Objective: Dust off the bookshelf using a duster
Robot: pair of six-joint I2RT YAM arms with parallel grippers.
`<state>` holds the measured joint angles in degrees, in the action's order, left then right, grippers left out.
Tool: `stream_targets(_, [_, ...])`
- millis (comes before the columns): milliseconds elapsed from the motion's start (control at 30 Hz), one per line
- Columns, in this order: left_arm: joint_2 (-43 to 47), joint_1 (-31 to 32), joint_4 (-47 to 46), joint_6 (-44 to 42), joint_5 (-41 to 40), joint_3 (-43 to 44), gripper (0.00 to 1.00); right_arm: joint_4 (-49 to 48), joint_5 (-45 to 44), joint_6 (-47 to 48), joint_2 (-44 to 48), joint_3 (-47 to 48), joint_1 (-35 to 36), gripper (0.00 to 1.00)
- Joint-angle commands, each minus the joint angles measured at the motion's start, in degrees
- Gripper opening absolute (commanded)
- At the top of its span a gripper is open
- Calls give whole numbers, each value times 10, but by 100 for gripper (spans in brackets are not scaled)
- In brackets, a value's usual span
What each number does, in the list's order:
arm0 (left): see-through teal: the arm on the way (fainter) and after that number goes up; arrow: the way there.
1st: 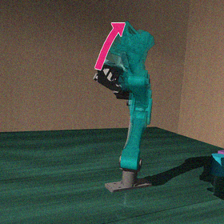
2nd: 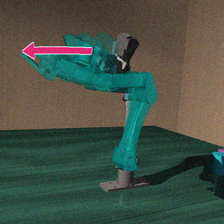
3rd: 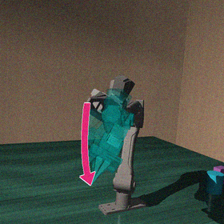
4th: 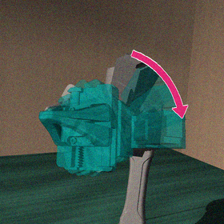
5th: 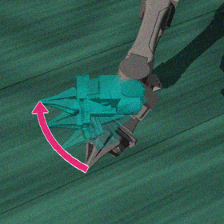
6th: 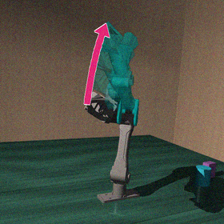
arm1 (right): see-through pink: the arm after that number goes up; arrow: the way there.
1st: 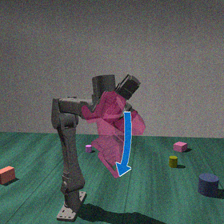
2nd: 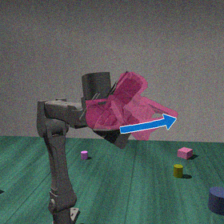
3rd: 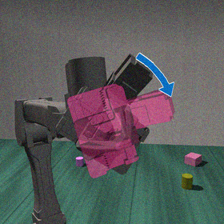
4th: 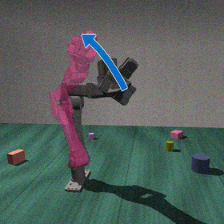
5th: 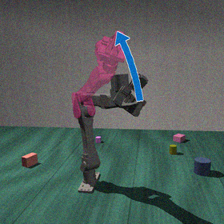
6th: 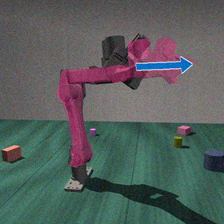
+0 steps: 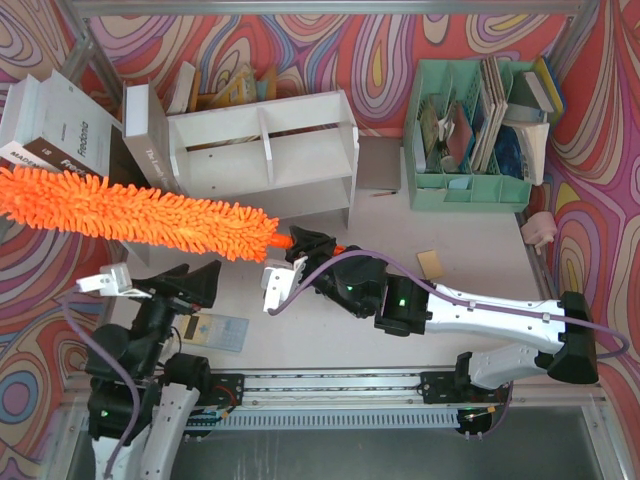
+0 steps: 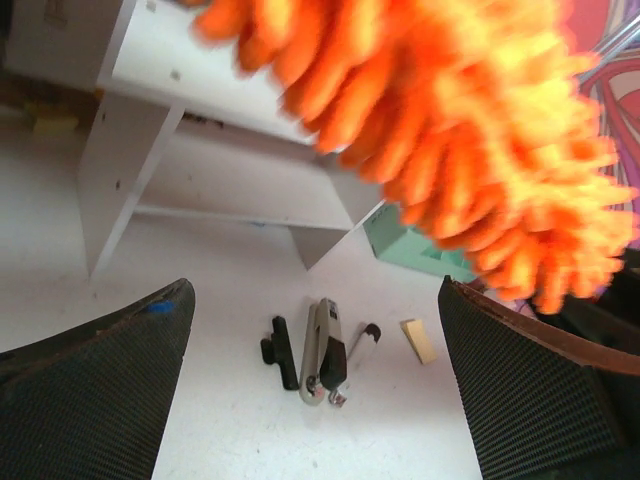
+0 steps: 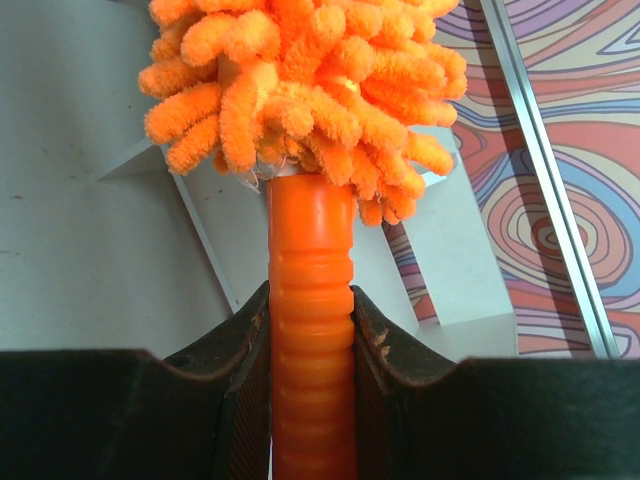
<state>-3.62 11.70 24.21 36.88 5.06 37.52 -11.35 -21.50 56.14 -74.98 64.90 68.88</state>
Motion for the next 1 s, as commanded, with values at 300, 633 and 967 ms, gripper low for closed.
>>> stream_targets(300, [18,18,98,-130,73,83,99,5,26,-40,-13,51,-2,0])
stream_targets(633, [33,18,113,-136,20,85,99,-16,19,2,-17,73,-4,0])
stream_targets(967, [33,12,146,-134,-69,98,98,-27,11,-19,-9,32,-42,0])
